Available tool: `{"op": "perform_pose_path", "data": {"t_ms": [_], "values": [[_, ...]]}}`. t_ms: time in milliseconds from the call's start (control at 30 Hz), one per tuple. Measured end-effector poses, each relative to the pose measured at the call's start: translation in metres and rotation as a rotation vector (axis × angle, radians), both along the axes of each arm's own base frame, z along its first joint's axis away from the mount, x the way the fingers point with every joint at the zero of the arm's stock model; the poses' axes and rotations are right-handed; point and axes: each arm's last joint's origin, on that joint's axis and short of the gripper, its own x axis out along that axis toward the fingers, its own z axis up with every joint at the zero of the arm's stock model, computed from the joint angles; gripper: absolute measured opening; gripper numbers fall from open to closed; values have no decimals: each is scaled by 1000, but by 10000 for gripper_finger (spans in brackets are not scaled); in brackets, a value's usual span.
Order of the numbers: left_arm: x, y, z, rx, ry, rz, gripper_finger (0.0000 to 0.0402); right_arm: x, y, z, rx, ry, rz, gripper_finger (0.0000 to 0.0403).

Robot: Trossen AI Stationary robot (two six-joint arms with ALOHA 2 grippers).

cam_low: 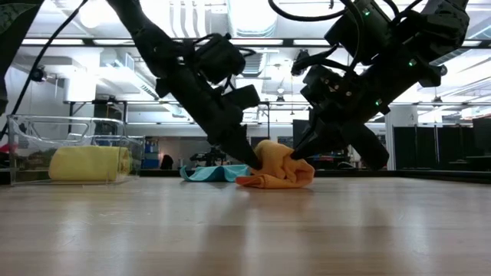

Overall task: Roll microfiber towels into tight, uniform cylinder then place into a basket
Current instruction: Roll the orange microfiber towel

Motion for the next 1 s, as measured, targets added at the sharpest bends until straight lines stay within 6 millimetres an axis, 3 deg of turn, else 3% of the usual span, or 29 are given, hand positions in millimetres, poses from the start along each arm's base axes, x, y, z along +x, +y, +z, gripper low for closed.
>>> {"op": "perform_pose_path", "data": {"t_ms": [200, 433, 767, 1000], "values": [[-1, 18, -3, 6, -14, 52, 0, 0, 0, 0, -5, 6, 3, 8], [3, 27, -23, 1, 8, 73, 0, 0, 0, 1, -3, -5, 10, 8], [-5, 35, -10, 178, 33, 247, 0, 1, 1, 1, 7, -4, 44, 8], [-12, 32, -12, 197, 54, 226, 0, 1, 1, 1, 16, -9, 34, 8]]}}
